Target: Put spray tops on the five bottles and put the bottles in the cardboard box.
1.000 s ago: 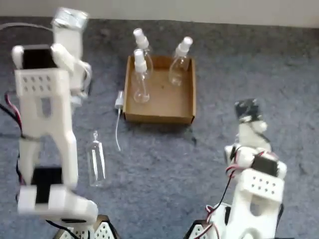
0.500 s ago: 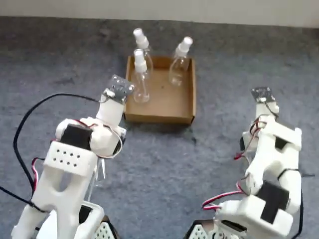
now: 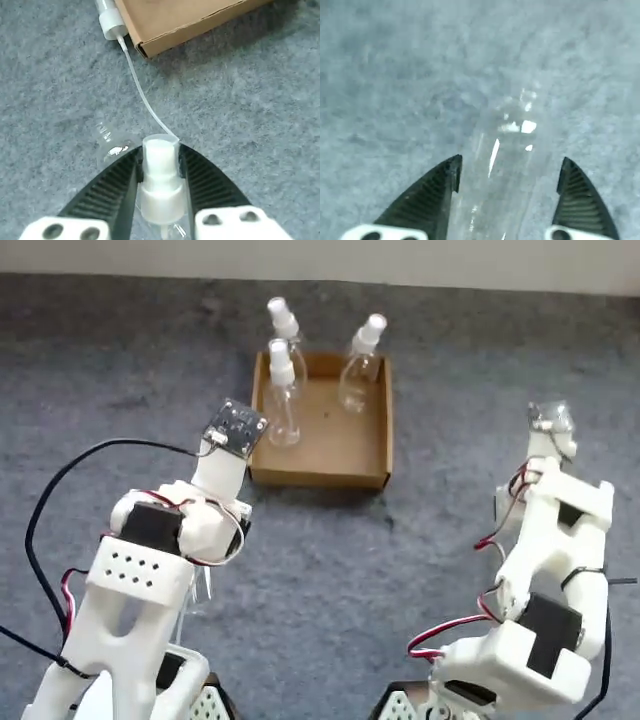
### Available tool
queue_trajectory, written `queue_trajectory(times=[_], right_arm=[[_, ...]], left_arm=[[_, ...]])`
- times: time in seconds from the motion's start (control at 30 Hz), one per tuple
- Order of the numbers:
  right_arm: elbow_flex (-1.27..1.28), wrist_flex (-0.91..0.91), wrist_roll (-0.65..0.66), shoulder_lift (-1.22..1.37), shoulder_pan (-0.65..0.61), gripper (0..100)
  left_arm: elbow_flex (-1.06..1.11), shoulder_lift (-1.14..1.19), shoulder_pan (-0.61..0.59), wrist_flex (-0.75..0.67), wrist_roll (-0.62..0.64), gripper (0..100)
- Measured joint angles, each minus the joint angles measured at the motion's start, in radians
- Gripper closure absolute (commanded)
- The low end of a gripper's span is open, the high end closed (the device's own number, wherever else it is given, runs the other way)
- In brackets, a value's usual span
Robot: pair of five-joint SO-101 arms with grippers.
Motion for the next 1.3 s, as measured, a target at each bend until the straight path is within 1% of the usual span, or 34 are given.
queue_trajectory(times=[0.13, 0.33, 0.5, 0.63, 0.77, 0.83, 1.03, 1.1, 1.23, 1.3], right_arm=[[-0.167, 0.124, -0.012, 0.107, -0.034, 75.3], [-0.482, 0.270, -0.110, 0.382, -0.026, 75.3], [-0.692, 0.396, -0.115, 0.549, -0.003, 75.3], [-0.775, 0.450, -0.051, 0.592, -0.002, 75.3], [-0.793, 0.514, 0.049, 0.594, 0.008, 75.3], [-0.793, 0.540, 0.075, 0.594, 0.003, 75.3], [-0.793, 0.545, 0.157, 0.594, 0.003, 75.5], [-0.793, 0.545, 0.164, 0.594, 0.003, 80.0], [-0.793, 0.545, 0.166, 0.594, 0.003, 96.4], [-0.793, 0.545, 0.166, 0.594, 0.005, 99.7]], left_arm=[[0.000, 0.000, 0.000, 0.000, 0.000, 100], [0.000, 0.000, 0.000, 0.000, 0.000, 100], [0.000, 0.000, 0.000, 0.000, 0.000, 100], [0.000, 0.000, 0.000, 0.000, 0.000, 100], [0.000, 0.000, 0.000, 0.000, 0.000, 100], [0.000, 0.000, 0.000, 0.000, 0.000, 100], [0.000, 0.000, 0.000, 0.000, 0.000, 100], [0.000, 0.000, 0.000, 0.000, 0.000, 100], [0.000, 0.000, 0.000, 0.000, 0.000, 100], [0.000, 0.000, 0.000, 0.000, 0.000, 100]])
